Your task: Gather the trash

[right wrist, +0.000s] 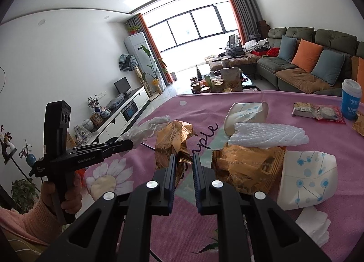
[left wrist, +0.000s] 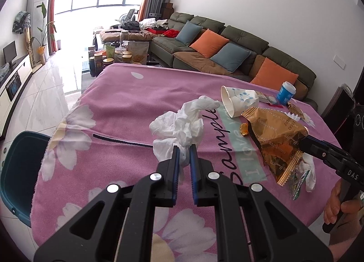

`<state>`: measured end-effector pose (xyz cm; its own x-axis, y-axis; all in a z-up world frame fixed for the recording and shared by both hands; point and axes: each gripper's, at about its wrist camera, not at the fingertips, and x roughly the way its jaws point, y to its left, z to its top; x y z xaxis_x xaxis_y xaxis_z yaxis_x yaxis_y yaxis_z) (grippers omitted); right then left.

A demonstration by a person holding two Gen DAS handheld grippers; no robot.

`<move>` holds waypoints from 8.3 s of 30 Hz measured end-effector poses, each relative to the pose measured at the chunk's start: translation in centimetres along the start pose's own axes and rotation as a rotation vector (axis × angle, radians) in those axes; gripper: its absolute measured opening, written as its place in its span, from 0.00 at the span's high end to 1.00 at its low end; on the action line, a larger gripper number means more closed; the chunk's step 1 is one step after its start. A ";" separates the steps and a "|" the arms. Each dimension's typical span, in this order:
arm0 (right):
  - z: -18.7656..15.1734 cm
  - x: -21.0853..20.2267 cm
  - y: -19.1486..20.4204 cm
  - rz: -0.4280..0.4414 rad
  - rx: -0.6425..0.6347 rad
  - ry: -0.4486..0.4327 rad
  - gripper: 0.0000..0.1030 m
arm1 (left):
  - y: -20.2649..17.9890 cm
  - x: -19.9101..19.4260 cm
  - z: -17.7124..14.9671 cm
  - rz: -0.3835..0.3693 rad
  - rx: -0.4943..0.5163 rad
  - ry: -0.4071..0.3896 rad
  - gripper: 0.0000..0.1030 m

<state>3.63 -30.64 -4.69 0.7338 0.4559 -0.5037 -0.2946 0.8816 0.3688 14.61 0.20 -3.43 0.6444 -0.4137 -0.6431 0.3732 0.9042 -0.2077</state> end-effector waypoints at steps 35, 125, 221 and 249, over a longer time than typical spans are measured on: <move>4.3 13.7 15.3 0.333 -0.204 0.164 0.87 | 16.5 -12.8 -4.8 0.323 -0.305 -0.137 0.91; 2.2 0.4 -0.4 -0.133 0.014 0.023 0.56 | -4.4 -0.2 -3.2 -0.132 0.071 -0.049 0.35; 1.8 -4.3 -0.8 -0.052 0.081 -0.072 0.75 | -0.7 -5.0 -4.4 -0.094 0.007 -0.030 0.85; 1.2 5.4 2.0 -0.045 -0.005 0.169 0.62 | 9.1 -8.0 -5.6 0.057 -0.170 -0.069 0.85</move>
<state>7.75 -26.57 -5.80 0.6330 0.4301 -0.6437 -0.2671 0.9018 0.3398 9.10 12.35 -4.28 0.7081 -0.3620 -0.6063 0.2204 0.9290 -0.2973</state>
